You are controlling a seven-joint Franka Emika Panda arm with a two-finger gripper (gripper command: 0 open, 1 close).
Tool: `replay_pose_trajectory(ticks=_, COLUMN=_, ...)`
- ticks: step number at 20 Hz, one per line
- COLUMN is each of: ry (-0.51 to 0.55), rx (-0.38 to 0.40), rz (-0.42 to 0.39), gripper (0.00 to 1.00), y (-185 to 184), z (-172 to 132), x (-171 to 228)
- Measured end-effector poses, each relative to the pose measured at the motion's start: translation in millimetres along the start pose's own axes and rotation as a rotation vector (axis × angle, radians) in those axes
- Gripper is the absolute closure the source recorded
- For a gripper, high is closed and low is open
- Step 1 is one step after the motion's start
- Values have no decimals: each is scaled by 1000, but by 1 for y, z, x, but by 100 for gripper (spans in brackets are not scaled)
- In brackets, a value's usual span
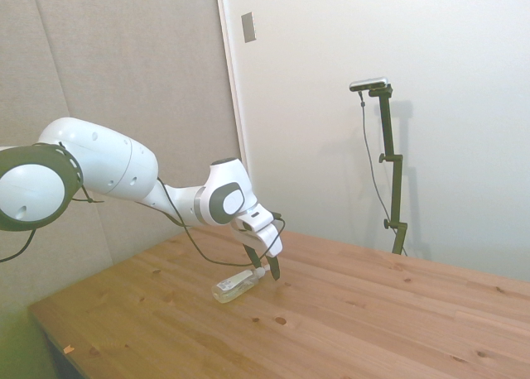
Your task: Stand the sanitizer
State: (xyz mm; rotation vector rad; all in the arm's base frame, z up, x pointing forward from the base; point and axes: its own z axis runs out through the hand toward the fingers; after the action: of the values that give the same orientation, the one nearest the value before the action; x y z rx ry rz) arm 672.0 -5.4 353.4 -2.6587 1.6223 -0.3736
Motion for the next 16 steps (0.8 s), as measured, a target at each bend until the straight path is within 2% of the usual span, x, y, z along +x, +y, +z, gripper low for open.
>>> replay_pose_trajectory(ticks=16, ry=-14, rx=-5, rz=26, gripper=100, y=10, z=6, x=19)
